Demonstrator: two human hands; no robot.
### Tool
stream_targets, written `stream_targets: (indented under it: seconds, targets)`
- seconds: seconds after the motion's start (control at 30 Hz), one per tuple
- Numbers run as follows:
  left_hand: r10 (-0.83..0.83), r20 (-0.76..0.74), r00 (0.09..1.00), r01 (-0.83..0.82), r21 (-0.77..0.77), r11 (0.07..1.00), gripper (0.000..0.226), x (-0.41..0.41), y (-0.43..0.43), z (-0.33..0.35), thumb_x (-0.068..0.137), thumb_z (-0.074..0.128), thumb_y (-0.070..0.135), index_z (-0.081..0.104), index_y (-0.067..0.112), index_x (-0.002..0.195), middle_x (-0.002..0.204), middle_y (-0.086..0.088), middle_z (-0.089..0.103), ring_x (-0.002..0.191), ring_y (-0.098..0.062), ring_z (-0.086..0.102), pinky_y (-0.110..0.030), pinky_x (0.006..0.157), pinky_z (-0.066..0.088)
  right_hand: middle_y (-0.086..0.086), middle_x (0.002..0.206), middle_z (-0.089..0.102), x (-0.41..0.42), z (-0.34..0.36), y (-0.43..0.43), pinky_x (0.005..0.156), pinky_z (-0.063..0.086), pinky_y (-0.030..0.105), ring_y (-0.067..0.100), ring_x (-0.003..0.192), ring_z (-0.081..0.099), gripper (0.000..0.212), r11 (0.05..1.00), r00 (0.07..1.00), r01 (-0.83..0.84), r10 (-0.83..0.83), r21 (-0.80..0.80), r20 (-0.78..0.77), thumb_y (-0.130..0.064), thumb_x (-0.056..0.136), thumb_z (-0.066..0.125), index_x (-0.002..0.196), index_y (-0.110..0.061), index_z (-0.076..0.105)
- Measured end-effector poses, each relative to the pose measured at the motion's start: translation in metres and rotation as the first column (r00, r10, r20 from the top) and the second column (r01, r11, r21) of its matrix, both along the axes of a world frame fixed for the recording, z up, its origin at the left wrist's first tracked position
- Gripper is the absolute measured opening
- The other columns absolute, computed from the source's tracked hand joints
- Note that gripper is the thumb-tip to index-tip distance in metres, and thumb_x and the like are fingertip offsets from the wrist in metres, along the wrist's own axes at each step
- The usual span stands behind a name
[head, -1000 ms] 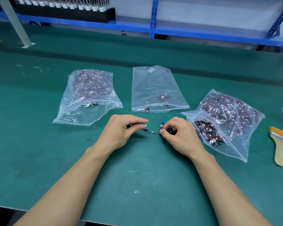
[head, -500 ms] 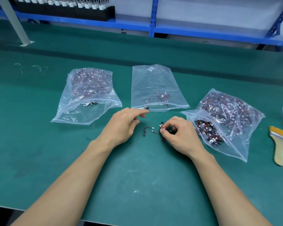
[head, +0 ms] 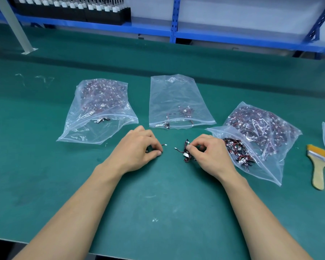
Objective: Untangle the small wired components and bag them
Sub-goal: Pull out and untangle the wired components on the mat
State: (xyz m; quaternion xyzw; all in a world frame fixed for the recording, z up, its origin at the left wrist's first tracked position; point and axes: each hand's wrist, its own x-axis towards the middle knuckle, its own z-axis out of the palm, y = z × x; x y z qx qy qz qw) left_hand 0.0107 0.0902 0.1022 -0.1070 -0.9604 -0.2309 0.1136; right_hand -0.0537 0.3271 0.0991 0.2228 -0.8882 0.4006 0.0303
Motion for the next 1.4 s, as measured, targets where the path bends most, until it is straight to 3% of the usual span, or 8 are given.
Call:
stream_targets:
  seconds: [0.2, 0.37, 0.63, 0.8, 1.03, 1.13, 1.23, 1.4]
  targets:
    - [-0.002, -0.177, 0.984, 0.003, 0.005, 1.0, 0.019, -0.002, 0.022, 0.003, 0.086, 0.077, 0.032, 0.076, 0.027, 0.104, 0.093, 0.009, 0.058, 0.087, -0.012, 0.04, -0.034, 0.081, 0.042, -0.01, 0.073, 0.066, 0.001, 0.004, -0.001, 0.068, 0.04, 0.017, 0.002, 0.069, 0.056, 0.028, 0.999, 0.999, -0.002, 0.004, -0.053, 0.053, -0.014, 0.087, 0.072, 0.063, -0.028, 0.069]
    - [0.007, -0.162, 0.987, -0.025, -0.114, 0.993, 0.03, -0.011, 0.044, 0.001, 0.086, 0.072, 0.048, 0.074, 0.032, 0.112, 0.102, 0.008, 0.054, 0.101, -0.019, 0.046, -0.034, 0.085, 0.038, -0.002, 0.07, 0.07, 0.003, 0.006, -0.002, 0.065, 0.046, 0.023, 0.01, 0.064, 0.059, 0.027, 0.98, 0.988, 0.009, 0.021, -0.198, 0.15, -0.009, 0.088, 0.069, 0.065, -0.023, 0.072]
    - [-0.019, -0.123, 0.992, 0.002, -0.137, 0.991, 0.017, -0.016, 0.05, -0.002, 0.091, 0.066, 0.046, 0.074, 0.034, 0.1, 0.1, 0.011, 0.055, 0.102, -0.016, 0.044, -0.032, 0.088, 0.034, -0.013, 0.066, 0.068, 0.0, 0.008, -0.001, 0.064, 0.044, 0.021, 0.006, 0.06, 0.053, 0.033, 0.933, 0.977, 0.03, 0.047, -0.358, 0.206, -0.004, 0.094, 0.062, 0.066, -0.021, 0.067]
    - [-0.053, -0.12, 0.991, 0.031, -0.172, 0.985, 0.011, -0.015, 0.046, -0.003, 0.095, 0.065, 0.037, 0.072, 0.029, 0.097, 0.103, 0.01, 0.056, 0.1, -0.018, 0.045, -0.031, 0.083, 0.034, 0.009, 0.074, 0.069, -0.001, 0.007, -0.002, 0.066, 0.041, 0.035, 0.019, 0.065, 0.049, 0.033, 0.904, 0.979, 0.093, -0.006, -0.416, 0.205, -0.008, 0.093, 0.063, 0.064, -0.022, 0.066]
    - [-0.081, -0.147, 0.986, 0.055, -0.172, 0.984, 0.01, -0.013, 0.041, 0.001, 0.101, 0.055, 0.028, 0.064, 0.024, 0.1, 0.101, 0.009, 0.059, 0.096, -0.019, 0.045, -0.028, 0.078, 0.029, -0.008, 0.068, 0.069, -0.003, 0.007, -0.001, 0.065, 0.042, 0.031, 0.011, 0.061, 0.052, 0.034, 0.907, 0.979, 0.136, -0.062, -0.399, 0.194, -0.009, 0.094, 0.062, 0.063, -0.024, 0.066]
    - [-0.086, -0.14, 0.986, 0.07, -0.118, 0.991, 0.007, -0.011, 0.033, 0.006, 0.101, 0.055, 0.019, 0.061, 0.021, 0.1, 0.095, 0.011, 0.061, 0.09, -0.019, 0.044, -0.031, 0.078, 0.032, 0.0, 0.073, 0.071, -0.003, 0.006, -0.001, 0.067, 0.047, 0.035, 0.012, 0.064, 0.055, 0.032, 0.916, 0.979, 0.139, -0.071, -0.376, 0.189, -0.01, 0.094, 0.063, 0.065, -0.024, 0.067]
    - [-0.104, -0.112, 0.988, 0.099, -0.056, 0.994, 0.017, -0.01, 0.028, 0.009, 0.101, 0.055, 0.01, 0.068, 0.021, 0.103, 0.094, 0.013, 0.059, 0.091, -0.018, 0.044, -0.036, 0.082, 0.039, -0.002, 0.076, 0.073, -0.002, 0.005, -0.001, 0.074, 0.052, 0.043, 0.013, 0.068, 0.059, 0.024, 0.927, 0.98, 0.133, -0.069, -0.351, 0.187, -0.023, 0.09, 0.063, 0.067, -0.025, 0.068]
    - [-0.148, -0.065, 0.987, 0.149, 0.012, 0.989, 0.024, -0.014, 0.025, 0.011, 0.102, 0.052, 0.011, 0.071, 0.026, 0.103, 0.095, 0.015, 0.059, 0.092, -0.011, 0.04, -0.029, 0.082, 0.03, -0.01, 0.074, 0.072, -0.003, 0.004, -0.001, 0.074, 0.051, 0.037, 0.007, 0.064, 0.059, 0.02, 0.937, 0.981, 0.125, -0.067, -0.325, 0.183, -0.037, 0.082, 0.058, 0.066, -0.029, 0.067]
